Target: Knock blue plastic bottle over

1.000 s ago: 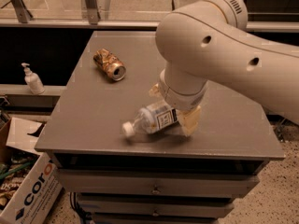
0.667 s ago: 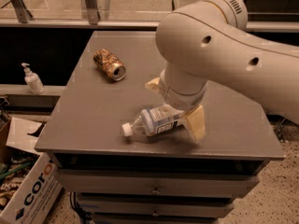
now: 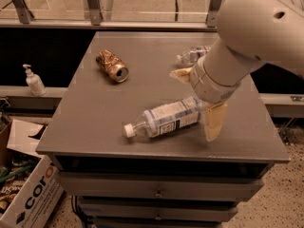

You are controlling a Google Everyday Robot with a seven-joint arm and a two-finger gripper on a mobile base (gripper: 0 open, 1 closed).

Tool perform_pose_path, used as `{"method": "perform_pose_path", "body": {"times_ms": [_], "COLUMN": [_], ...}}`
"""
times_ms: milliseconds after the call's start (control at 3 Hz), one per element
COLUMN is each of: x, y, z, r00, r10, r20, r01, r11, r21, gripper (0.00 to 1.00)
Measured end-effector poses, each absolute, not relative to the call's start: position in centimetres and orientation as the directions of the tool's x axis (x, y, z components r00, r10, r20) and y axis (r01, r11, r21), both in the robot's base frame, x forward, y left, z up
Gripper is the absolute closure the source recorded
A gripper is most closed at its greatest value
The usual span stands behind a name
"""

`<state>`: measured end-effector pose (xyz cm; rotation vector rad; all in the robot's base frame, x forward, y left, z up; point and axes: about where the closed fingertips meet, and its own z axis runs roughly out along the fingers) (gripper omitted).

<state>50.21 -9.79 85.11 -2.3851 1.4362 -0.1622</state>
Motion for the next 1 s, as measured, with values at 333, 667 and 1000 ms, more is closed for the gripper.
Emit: {"method": "perform_pose_path", "body": {"times_ms": [333, 667, 1000], "x": [50.2, 49.9, 49.4], "y": [-11.9, -14.0, -13.3], "z": [85.0, 84.7, 85.5], "r00": [0.392, 0.315, 0.285], "r10": [-0.88, -0.837, -0.799], "r20": [-0.27, -0.448, -0.529], "r01": [-0.884, -0.916, -0.926], "r11": [-0.278, -0.144, -0.088], "r21": [-0.375, -0.375, -0.367], "gripper": [0.0, 0.0, 0.0]}}
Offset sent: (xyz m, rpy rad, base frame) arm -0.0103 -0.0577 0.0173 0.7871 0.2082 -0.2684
